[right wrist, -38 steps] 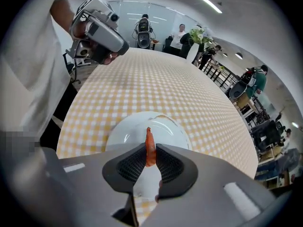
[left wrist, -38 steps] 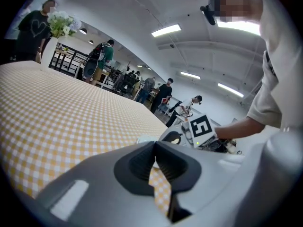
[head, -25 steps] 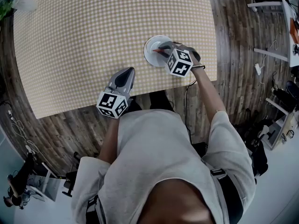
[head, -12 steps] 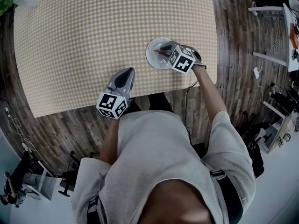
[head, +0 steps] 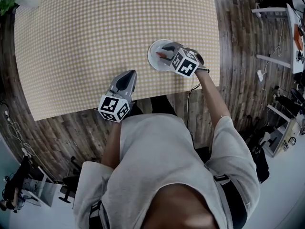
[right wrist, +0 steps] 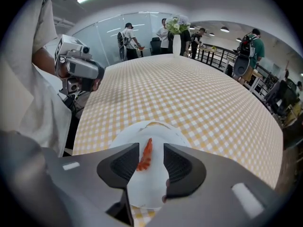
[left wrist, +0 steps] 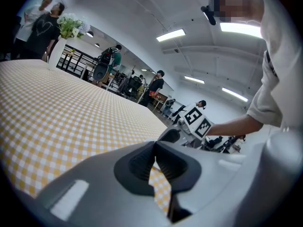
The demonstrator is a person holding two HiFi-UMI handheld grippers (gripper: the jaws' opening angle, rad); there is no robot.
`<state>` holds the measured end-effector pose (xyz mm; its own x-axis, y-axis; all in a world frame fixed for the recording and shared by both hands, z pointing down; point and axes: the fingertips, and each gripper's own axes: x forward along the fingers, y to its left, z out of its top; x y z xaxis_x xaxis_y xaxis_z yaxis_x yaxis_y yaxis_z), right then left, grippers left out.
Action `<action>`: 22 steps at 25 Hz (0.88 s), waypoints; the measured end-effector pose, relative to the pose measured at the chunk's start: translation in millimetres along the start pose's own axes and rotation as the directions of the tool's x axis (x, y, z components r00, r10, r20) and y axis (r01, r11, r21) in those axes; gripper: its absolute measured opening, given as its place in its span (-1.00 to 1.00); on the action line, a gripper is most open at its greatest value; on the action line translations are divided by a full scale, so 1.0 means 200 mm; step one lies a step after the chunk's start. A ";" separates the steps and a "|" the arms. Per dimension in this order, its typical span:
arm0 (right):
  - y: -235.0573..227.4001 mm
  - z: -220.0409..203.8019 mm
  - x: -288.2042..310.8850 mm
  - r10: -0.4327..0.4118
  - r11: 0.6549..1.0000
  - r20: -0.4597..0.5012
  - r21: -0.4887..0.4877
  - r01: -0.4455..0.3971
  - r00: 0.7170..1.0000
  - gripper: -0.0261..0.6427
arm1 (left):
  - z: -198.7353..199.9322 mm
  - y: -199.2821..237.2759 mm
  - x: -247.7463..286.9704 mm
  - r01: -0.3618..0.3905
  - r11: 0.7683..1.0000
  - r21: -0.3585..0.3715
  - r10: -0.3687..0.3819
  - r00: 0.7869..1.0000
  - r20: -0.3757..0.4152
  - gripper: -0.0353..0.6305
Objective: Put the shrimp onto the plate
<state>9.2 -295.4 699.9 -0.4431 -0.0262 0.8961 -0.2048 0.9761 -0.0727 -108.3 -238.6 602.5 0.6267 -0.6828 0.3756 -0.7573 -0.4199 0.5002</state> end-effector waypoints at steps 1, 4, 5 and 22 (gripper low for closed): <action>-0.02 0.01 -0.01 -0.012 1.000 0.018 0.014 0.012 1.000 -0.44 | 0.00 0.00 0.01 0.001 1.000 0.001 -0.001 1.000 0.001 -0.87; -0.06 0.02 -0.05 -0.082 0.996 0.049 0.034 0.081 0.995 -0.62 | 0.01 -0.01 0.02 0.004 1.000 0.008 -0.004 1.000 0.006 -0.87; -0.07 0.02 -0.06 -0.107 0.994 0.054 0.034 0.105 0.993 -0.69 | 0.01 -0.03 0.02 0.005 1.000 0.011 -0.005 1.000 0.009 -0.87; -0.03 0.03 -0.35 -0.230 0.961 0.283 0.215 0.172 0.931 -0.92 | 0.14 -0.26 0.02 -0.047 0.992 0.115 0.038 0.996 0.079 -0.87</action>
<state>35.1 -300.7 635.4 -0.6126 -0.3097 0.7272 -0.4608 0.8874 -0.0102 -71.5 -235.8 556.4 0.5810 -0.7432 0.3318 -0.8021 -0.4535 0.3886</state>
